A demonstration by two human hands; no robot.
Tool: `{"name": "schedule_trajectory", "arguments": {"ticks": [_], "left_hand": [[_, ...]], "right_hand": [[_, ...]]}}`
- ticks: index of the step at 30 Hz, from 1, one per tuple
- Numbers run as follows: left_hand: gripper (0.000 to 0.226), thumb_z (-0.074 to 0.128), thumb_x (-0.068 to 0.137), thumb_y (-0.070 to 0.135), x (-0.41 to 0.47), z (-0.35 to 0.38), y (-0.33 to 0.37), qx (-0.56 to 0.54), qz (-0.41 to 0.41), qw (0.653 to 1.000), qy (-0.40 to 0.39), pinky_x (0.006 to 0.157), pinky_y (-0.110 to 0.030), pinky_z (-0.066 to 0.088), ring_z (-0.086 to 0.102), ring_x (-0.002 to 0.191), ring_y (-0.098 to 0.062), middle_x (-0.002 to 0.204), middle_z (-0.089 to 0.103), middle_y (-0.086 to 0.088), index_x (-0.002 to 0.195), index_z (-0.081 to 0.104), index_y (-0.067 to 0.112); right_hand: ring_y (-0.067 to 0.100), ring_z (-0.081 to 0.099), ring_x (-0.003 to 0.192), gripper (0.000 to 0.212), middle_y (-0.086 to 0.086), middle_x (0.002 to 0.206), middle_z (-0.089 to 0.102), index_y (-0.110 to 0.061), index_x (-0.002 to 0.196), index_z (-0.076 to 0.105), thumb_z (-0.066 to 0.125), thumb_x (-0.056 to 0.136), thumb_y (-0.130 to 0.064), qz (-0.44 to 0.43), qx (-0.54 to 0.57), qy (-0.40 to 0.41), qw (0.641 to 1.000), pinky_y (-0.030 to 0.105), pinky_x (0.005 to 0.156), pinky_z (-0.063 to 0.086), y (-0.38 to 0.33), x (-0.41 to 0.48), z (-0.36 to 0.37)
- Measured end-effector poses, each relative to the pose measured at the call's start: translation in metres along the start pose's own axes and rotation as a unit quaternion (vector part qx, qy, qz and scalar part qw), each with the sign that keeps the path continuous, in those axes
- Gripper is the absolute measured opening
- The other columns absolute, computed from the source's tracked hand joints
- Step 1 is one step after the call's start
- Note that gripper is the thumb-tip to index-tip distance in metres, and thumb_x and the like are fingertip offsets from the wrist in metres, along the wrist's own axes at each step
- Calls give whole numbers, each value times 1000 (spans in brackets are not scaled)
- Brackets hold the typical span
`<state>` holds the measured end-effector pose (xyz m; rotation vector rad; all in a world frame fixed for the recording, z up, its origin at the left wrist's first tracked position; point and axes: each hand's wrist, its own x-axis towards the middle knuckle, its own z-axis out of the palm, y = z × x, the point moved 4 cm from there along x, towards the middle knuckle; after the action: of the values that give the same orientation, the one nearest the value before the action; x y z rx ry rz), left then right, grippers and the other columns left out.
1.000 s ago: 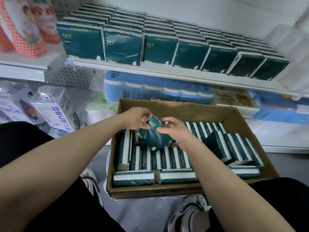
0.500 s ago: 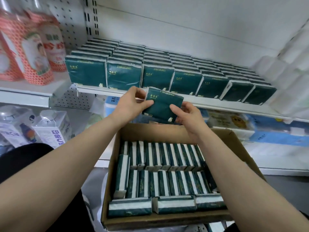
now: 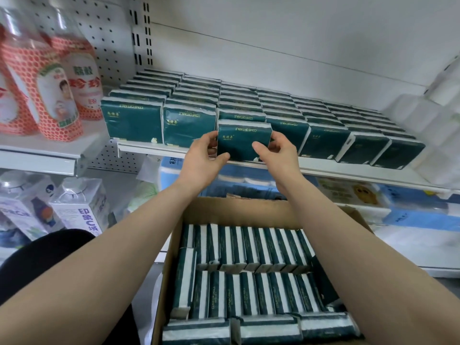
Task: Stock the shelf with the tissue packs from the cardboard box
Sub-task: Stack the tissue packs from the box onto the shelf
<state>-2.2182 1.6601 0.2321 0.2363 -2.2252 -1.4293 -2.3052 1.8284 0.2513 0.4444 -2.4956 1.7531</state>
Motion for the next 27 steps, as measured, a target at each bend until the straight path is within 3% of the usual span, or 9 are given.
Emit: {"name": "schedule_trajectory", "arguments": {"ticks": [2,7,11,19,27], "left_hand": [[57,68,89,19,1,1,0,-6,-1,1000,16,90,-18,41,55,112,-12,128,56,-2,140,43,12],[55,68,88,17,2,3,1,-2,7,999,33,92,-17,38,51,113,-8,130,55,4,137,43,13],[60,66,90,18,2,6,0,25,20,999,35,100,-22,40,51,122,-12,137,53,-1,144,41,14],[66,62,92,15,5,13,-5,41,17,999,17,92,-10,36,51,122,-14,137,45,-10,151,31,13],[64,61,93,15,-6,10,-7,39,35,999,1,98,-18,42,51,124,-13,139,51,-5,150,33,13]], "right_hand": [[15,59,100,48,-5,106,57,-20,135,48,69,92,-25,13,16,18,1000,31,88,52,2,1,3],[9,60,100,37,-9,107,58,-19,123,49,69,91,-18,10,32,50,998,33,95,52,8,-3,9],[9,59,105,39,-4,117,59,-18,128,49,66,93,-13,3,46,52,998,26,95,50,9,-6,9],[11,58,109,43,2,122,58,-20,132,48,65,93,-13,-7,19,49,999,22,91,49,10,-7,13],[10,56,106,47,-2,119,56,-22,136,46,67,94,-16,15,20,55,998,21,88,47,16,-22,8]]}}
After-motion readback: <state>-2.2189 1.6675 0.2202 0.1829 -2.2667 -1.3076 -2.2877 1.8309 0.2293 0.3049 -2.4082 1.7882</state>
